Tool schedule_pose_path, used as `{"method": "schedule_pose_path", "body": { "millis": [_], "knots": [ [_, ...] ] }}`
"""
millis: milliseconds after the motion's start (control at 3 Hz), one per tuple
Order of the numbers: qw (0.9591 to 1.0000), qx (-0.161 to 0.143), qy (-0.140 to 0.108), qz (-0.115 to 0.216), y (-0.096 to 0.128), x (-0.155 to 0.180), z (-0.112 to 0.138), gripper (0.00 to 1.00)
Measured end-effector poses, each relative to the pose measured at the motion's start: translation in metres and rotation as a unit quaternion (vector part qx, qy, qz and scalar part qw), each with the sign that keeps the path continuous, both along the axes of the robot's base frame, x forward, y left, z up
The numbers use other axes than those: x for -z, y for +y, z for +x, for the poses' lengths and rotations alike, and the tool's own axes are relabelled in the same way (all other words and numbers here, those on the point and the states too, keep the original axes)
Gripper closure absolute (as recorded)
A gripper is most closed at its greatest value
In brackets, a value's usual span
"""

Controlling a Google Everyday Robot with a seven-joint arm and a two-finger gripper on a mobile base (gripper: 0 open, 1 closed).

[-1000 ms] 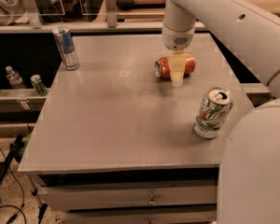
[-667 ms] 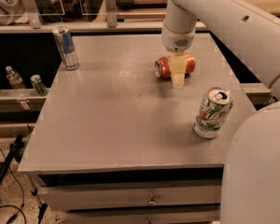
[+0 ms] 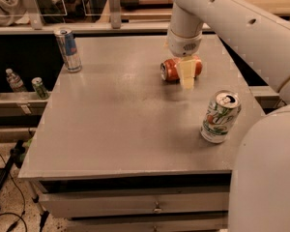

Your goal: Place coke can upright

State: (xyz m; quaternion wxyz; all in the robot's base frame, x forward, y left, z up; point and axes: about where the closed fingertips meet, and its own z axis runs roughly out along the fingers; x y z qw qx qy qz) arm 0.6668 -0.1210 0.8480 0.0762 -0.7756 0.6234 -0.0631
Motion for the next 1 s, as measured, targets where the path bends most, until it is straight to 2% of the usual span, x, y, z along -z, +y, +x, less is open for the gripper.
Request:
{"method": "schedule_pose_path", "body": {
  "millis": [333, 1000],
  "knots": [
    [0.9999, -0.011, -0.003, -0.010, -0.0016, 0.0000, 0.0000, 0.18],
    [0.9999, -0.014, 0.000, -0.010, -0.0013, -0.0019, -0.0038, 0.65]
  ]
}}
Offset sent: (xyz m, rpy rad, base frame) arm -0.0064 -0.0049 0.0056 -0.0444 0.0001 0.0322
